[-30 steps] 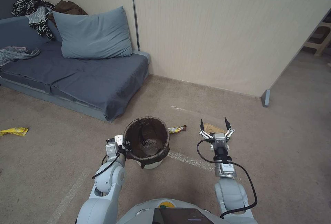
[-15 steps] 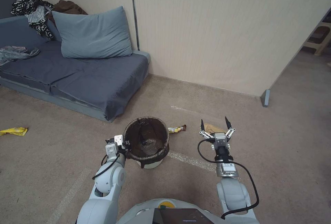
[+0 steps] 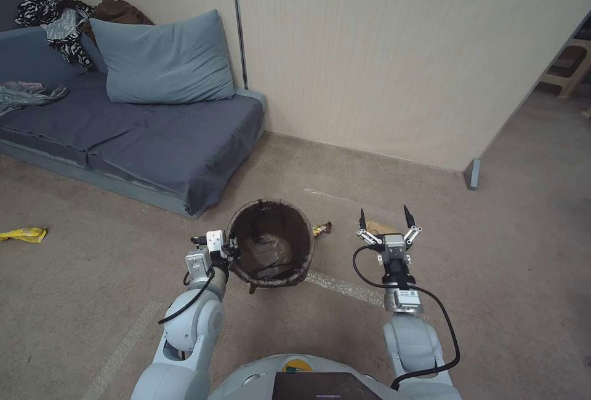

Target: Pick up the trash bin, then pick up the garbage from the floor and place it into the trash bin.

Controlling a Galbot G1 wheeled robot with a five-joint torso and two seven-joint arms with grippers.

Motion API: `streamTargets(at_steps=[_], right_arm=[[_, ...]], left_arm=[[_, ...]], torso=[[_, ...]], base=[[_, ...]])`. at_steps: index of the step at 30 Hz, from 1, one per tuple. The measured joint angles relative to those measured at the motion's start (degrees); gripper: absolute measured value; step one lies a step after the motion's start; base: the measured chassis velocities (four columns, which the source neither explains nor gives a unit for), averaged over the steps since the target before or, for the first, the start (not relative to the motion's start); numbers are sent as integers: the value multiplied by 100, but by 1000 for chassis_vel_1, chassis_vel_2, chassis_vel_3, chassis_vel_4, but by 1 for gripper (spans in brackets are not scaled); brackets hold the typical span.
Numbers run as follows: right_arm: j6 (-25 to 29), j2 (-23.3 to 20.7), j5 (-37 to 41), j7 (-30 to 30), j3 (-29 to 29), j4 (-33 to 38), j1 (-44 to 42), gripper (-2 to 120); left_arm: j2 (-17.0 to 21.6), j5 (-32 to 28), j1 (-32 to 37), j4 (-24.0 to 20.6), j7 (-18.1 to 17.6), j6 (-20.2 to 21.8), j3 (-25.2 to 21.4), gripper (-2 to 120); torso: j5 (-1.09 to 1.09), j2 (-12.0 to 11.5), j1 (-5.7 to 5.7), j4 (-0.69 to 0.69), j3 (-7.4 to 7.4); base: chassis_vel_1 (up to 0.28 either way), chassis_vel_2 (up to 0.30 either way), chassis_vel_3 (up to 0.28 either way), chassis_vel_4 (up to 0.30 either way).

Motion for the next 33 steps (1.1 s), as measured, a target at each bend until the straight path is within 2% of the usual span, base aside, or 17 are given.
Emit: streamTargets(at_steps=[5,18,28,33], right_arm=[[27,-1,11,-11,-13,-16,-5,100],[65,0,33,-37,-33,-41,-15,100],[89,0,40,-48,-38,-42,-19,100],[103,0,59,-68,-37,-44,-24,100]], left_arm=[[5,204,79,-350,67,-3,57,6],[34,493,135,-441,258,-156,28,6],[55,914,217,-492,542,-641,3,6],[56,983,242,-517,543,-659,-13,6]], torso=[[1,1,0,0,-1],[0,1,0,0,-1],[1,1,-1,0,-1],[1,1,-1,0,-1]], base=[[0,0,0,0],[0,0,0,0],[0,0,0,0],[0,0,0,0]])
